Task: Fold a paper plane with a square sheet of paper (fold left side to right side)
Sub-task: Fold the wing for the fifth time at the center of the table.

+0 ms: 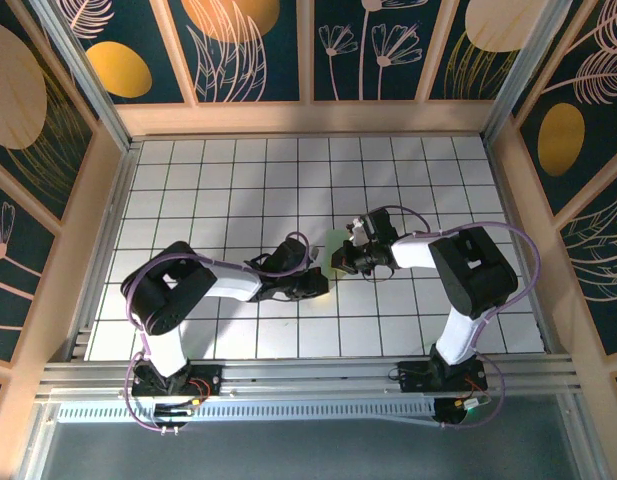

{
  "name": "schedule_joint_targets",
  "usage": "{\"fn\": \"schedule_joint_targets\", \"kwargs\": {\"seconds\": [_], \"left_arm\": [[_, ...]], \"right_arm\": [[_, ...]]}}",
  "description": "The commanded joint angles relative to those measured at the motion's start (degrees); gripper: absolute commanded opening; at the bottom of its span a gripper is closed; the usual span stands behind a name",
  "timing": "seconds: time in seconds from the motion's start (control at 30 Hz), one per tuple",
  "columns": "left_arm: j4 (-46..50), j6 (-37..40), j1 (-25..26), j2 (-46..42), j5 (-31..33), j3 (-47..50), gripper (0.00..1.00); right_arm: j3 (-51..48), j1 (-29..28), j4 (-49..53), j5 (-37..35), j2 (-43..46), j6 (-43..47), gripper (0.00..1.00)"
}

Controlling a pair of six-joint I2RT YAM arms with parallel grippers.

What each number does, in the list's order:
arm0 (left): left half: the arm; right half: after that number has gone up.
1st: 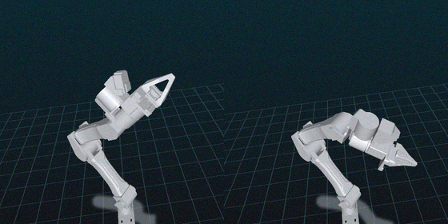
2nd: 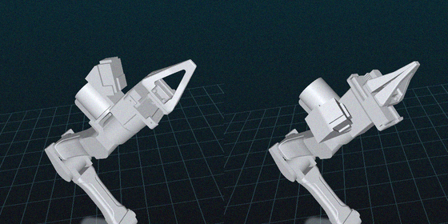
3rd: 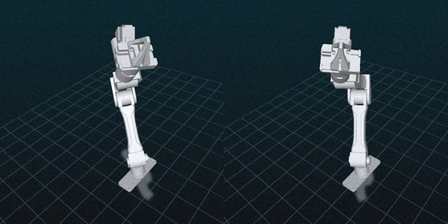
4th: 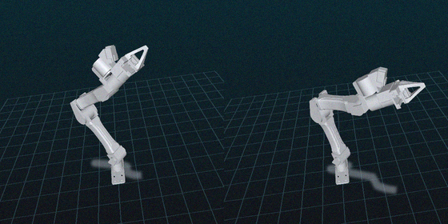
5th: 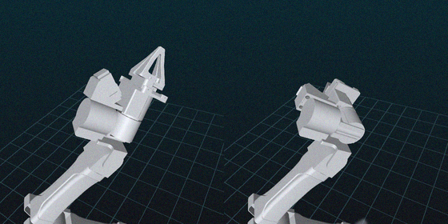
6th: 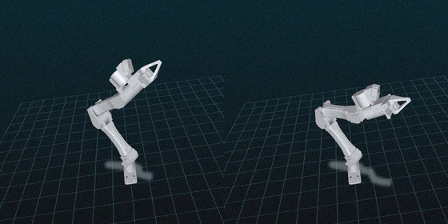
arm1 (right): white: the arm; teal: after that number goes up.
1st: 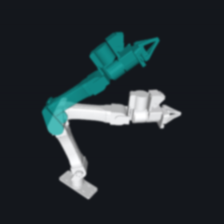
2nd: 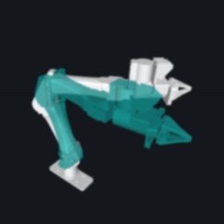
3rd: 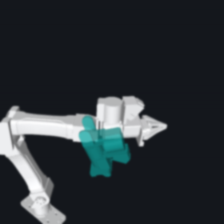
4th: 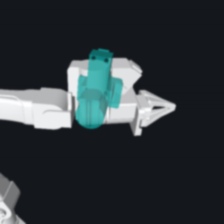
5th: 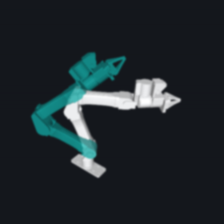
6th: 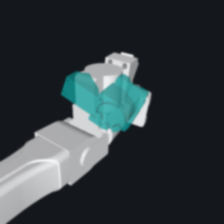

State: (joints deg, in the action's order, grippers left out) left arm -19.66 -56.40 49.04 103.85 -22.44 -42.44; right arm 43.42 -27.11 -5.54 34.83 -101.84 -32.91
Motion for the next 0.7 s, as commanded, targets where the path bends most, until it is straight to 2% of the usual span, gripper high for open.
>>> {"fn": "schedule_joint_targets", "kwargs": {"seconds": [0.0,0.2,0.4,0.53,0.67], "left_arm": [[6.5,0.8,1.1,-1.1,-0.8,2.4,0.0],[5.8,0.0,1.7,-2.6,-0.7,4.4,0.0],[6.3,-0.5,1.4,-9.6,1.5,5.3,0.0],[6.3,0.0,-0.6,-11.8,0.5,3.5,0.0],[6.4,1.9,-2.7,-9.7,-1.1,0.5,0.0]], "right_arm": [[-1.9,-0.2,8.0,-10.0,-5.3,1.8,0.0],[-1.8,-0.3,8.1,-9.9,-5.4,1.9,0.0],[-1.7,-0.3,8.1,-9.7,-5.3,2.0,0.0],[-1.5,-0.3,8.3,-9.7,-5.2,2.0,0.0],[-1.6,-0.5,8.2,-9.6,-5.0,1.8,0.0]]}}
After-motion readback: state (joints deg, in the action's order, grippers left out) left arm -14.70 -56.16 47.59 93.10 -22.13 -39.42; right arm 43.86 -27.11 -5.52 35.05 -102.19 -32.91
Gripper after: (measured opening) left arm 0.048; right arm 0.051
